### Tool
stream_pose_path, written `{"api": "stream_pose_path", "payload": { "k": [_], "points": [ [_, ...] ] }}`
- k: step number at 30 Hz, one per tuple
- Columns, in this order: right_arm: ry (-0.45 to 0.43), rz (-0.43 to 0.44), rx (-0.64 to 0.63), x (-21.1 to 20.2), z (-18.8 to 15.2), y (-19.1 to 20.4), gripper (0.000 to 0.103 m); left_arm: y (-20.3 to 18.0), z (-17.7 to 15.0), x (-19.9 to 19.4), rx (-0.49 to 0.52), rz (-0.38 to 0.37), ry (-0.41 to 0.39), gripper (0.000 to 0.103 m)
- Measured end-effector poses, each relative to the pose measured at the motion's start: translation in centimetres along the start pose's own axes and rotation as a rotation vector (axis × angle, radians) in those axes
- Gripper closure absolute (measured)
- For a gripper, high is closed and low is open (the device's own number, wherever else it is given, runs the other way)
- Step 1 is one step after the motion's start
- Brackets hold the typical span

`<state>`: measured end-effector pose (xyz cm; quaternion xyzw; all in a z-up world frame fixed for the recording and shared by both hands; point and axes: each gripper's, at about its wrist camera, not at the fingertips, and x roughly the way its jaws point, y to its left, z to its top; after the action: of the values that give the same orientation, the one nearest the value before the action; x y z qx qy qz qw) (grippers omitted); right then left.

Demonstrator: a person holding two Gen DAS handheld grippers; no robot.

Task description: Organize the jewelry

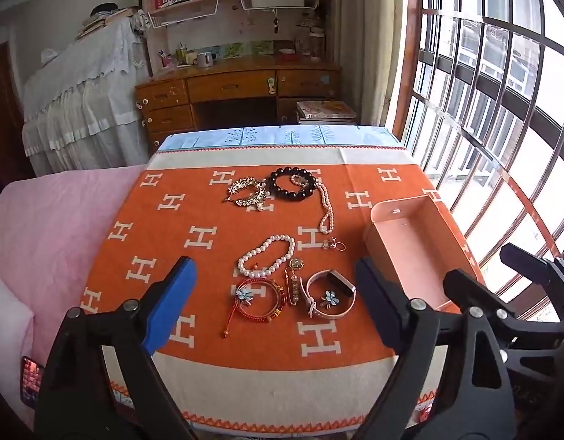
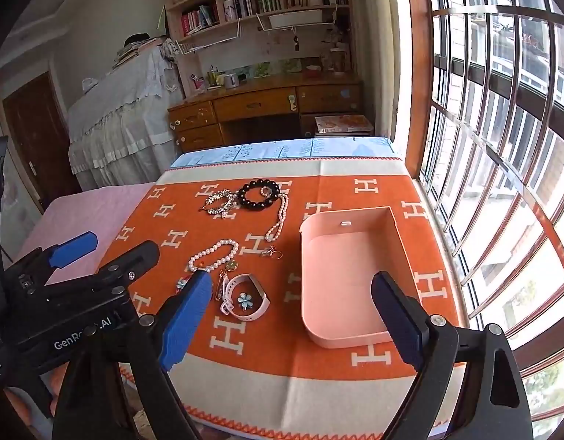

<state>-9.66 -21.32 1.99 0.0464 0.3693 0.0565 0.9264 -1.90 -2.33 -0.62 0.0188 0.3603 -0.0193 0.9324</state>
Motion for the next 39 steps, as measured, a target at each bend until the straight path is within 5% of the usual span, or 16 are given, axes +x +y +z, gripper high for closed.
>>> {"api": "stream_pose_path", "payload": {
  "k": [39],
  "points": [
    [0.032,0.001,0.013,1.7,-0.5,0.8,0.013,1.0,0.0,1.4,-0.02,-0.008,0.067,0.017]
  ]
}}
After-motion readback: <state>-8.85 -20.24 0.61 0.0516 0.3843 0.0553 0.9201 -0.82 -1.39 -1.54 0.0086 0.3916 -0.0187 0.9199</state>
